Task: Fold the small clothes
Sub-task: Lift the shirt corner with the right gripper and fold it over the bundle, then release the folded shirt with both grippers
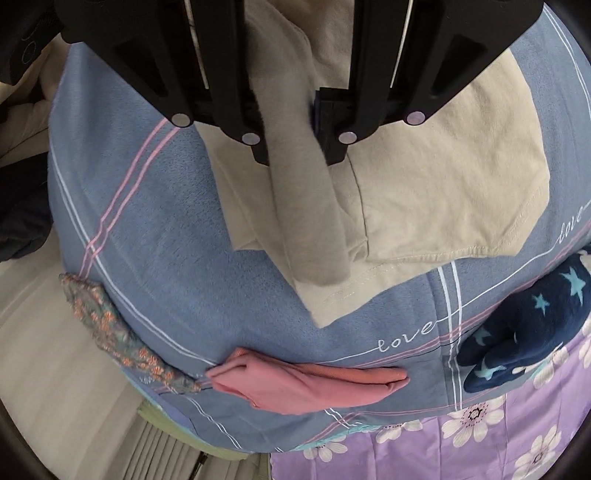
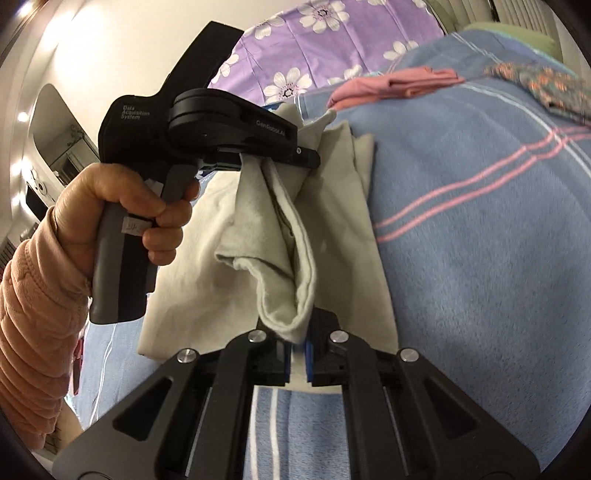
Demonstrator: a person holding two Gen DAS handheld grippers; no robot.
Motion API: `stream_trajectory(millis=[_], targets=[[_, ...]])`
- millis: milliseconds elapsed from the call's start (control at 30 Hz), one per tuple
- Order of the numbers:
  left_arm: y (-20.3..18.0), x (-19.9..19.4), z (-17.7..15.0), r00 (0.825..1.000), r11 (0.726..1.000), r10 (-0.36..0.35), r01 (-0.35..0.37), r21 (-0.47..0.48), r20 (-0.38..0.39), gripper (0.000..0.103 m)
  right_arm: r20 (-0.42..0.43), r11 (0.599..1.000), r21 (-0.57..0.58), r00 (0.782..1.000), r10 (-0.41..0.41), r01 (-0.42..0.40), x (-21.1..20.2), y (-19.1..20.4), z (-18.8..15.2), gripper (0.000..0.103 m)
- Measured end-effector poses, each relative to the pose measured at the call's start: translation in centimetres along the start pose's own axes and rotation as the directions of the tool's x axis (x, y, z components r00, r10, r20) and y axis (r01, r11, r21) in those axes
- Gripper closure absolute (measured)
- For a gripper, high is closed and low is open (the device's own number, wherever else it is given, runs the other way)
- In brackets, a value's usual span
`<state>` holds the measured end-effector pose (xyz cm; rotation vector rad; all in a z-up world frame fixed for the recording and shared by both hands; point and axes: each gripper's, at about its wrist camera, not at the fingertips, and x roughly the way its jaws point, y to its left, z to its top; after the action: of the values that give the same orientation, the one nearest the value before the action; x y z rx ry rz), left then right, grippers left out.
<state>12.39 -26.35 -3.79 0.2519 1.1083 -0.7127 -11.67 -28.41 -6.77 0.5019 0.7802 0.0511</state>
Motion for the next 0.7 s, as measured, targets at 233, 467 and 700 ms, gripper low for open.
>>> stream_trajectory(millis=[233,467,700], targets=[[-0.7,-2.4,-0.5,0.994,0.998,-0.065,0.063,0.026,0.086,0.059,-0.023,0.999,0.025,1.0,0.022,-0.021,0.4,-0.7,0.0,0.098],[-0.2,-10.0,-5.6,0.967,0.996,-0.02,-0.004,0.094,0.256,0.036,-0.043,0.992,0.105,0.996,0.073,-0.068,0.2,-2.4,-0.2,0.088],[2.2,-11.2,-15.8,0.971,0.982,0.118,-0.144,0.118,0.207,0.033,-0.063,0.992,0.099,0.994,0.086,-0.08,0.5,-2.4,0.8,0.082]])
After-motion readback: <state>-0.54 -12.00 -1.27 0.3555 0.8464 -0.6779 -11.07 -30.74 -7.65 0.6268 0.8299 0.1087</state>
